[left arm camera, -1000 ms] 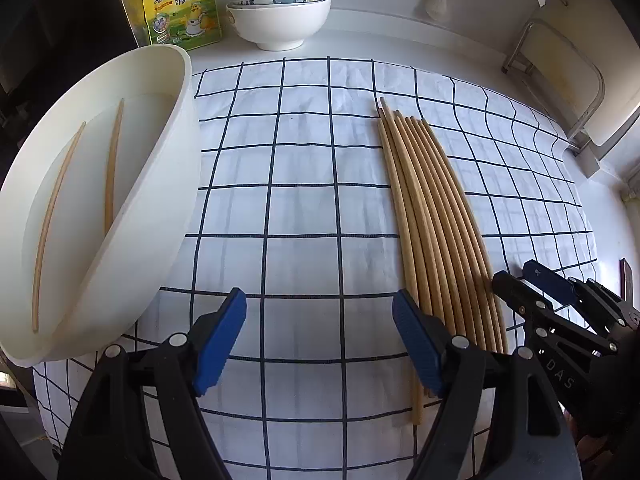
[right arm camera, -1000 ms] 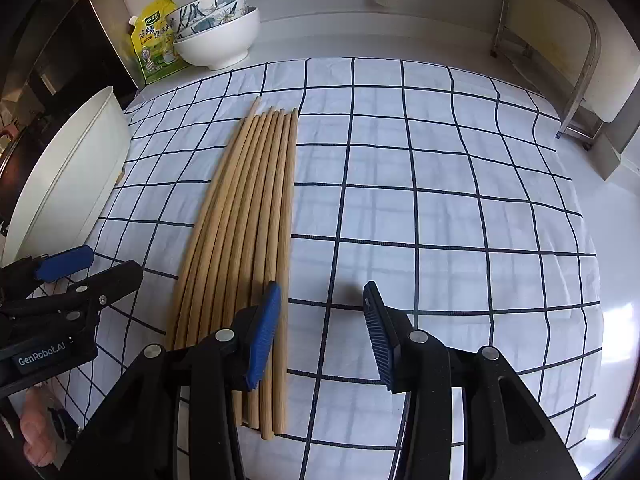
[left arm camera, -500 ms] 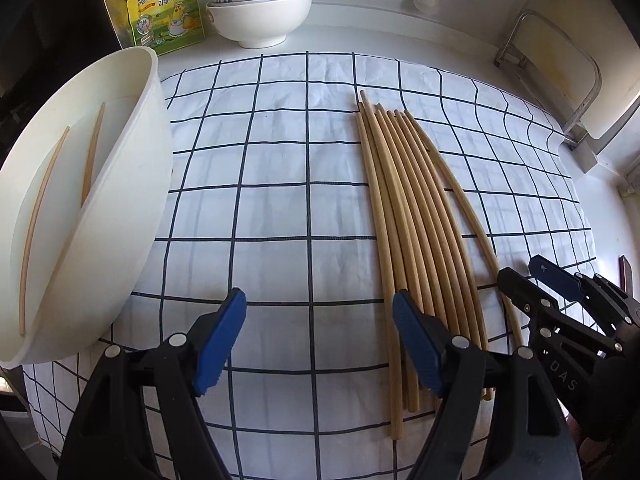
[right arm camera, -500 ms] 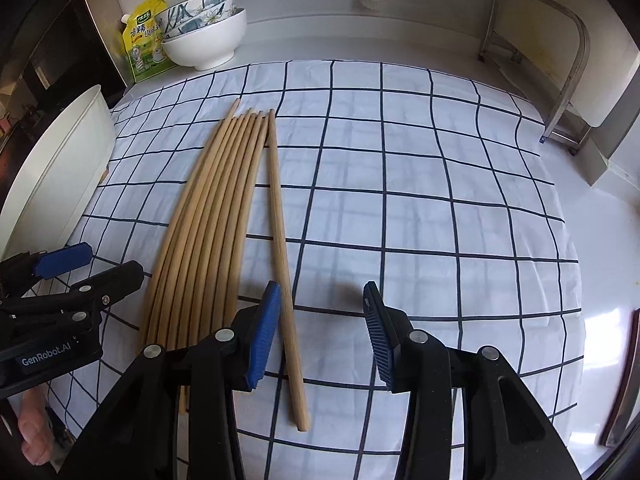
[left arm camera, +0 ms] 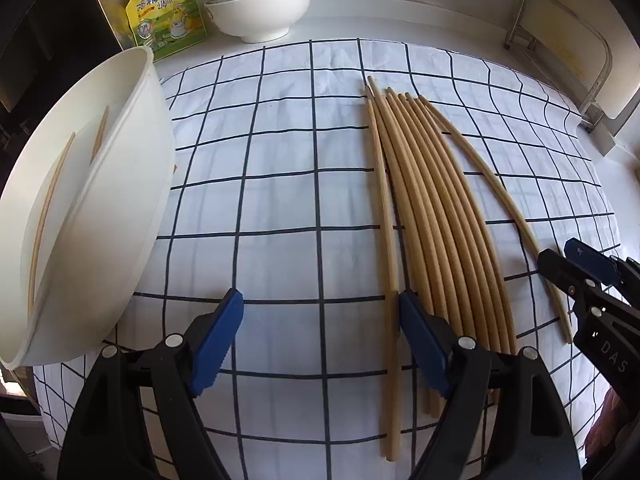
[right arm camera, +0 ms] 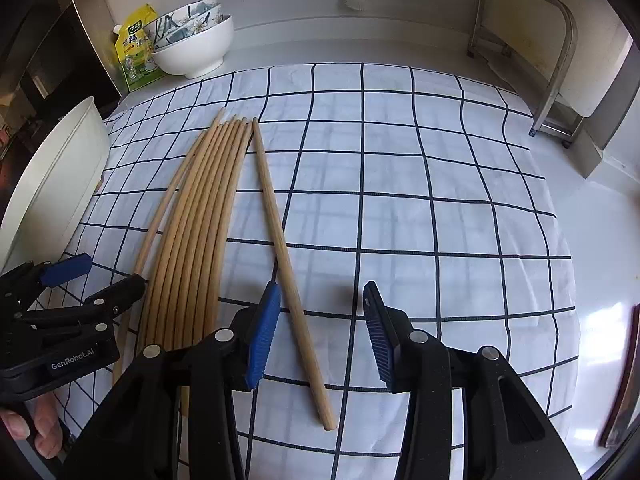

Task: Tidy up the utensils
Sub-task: 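Move both open grippers back over the chopstick row on the cloth, then close the right gripper on a chopstick while the left gripper grasps another, then carry both held chopsticks into the white basin and lower them, then open the left gripper, then the right, releasing chopsticks in the basin, then move both open grippers back over the remaining chopsticks on the cloth, then close the left gripper on a chopstick while the right gripper grasps another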

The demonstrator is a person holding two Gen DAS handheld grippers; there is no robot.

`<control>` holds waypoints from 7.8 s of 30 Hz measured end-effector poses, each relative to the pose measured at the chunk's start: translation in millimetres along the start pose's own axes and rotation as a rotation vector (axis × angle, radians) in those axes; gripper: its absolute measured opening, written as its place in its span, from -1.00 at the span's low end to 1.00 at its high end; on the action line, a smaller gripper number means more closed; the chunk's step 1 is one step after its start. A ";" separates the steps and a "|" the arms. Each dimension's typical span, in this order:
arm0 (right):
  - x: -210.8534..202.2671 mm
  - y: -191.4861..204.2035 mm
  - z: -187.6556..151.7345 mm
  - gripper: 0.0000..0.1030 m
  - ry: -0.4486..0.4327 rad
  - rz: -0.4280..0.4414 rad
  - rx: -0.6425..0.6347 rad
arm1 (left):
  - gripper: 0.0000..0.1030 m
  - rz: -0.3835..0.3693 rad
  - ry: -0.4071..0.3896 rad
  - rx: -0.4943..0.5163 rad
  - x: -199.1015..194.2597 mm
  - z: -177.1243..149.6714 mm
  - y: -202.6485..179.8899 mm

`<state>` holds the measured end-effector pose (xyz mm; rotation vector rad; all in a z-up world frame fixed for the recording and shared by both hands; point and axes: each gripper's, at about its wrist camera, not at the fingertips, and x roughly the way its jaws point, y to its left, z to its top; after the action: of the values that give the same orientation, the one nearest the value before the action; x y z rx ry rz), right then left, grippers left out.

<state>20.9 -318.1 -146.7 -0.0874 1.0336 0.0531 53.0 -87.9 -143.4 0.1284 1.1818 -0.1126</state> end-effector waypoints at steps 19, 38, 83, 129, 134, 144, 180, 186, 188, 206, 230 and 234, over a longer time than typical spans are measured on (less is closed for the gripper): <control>21.1 28.4 20.4 -0.81 -0.027 -0.023 -0.150 | -0.54 -0.042 -0.025 -0.018 7.1 30.1 -11.3; -59.0 65.5 37.2 -0.87 -0.108 0.107 -0.063 | -0.86 -0.095 -0.112 -0.065 -82.3 28.1 58.5; 46.1 314.3 104.4 -0.87 0.064 0.215 -0.214 | -0.77 -0.027 -0.014 -0.247 -11.6 47.8 288.5; -87.2 139.6 35.4 -0.78 -0.089 0.139 -0.103 | -0.18 -0.080 -0.142 -0.154 -114.2 13.6 141.5; -87.4 104.0 27.2 -0.76 -0.083 0.099 -0.056 | -0.17 -0.101 -0.131 -0.116 -112.5 11.8 112.3; -75.4 51.1 13.8 -0.65 -0.061 0.049 -0.006 | -0.08 -0.128 -0.115 -0.058 -104.4 10.0 64.7; 5.6 39.5 4.8 -0.16 0.026 0.035 -0.062 | 0.43 -0.092 -0.029 -0.066 -39.5 2.0 25.6; 5.0 36.8 3.0 -0.16 0.018 0.020 -0.072 | 0.43 -0.093 -0.030 -0.069 -37.8 2.9 22.1; 5.0 33.9 3.5 -0.16 0.016 0.016 -0.067 | 0.43 -0.092 -0.027 -0.067 -36.6 3.0 20.0; 1.9 -5.9 0.7 -0.16 0.003 -0.018 -0.011 | 0.43 -0.083 -0.007 -0.021 -7.8 6.2 -13.3; 7.9 2.7 12.9 -0.16 -0.020 0.008 -0.080 | 0.47 0.007 0.003 -0.062 12.9 20.9 3.7; 15.7 6.2 16.9 -0.16 -0.011 -0.012 -0.106 | 0.54 0.003 -0.010 -0.064 20.3 32.0 -2.2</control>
<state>42.9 -310.3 -151.8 -0.1899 1.0188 0.0978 89.5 -95.6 -150.3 0.0731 1.1742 -0.0727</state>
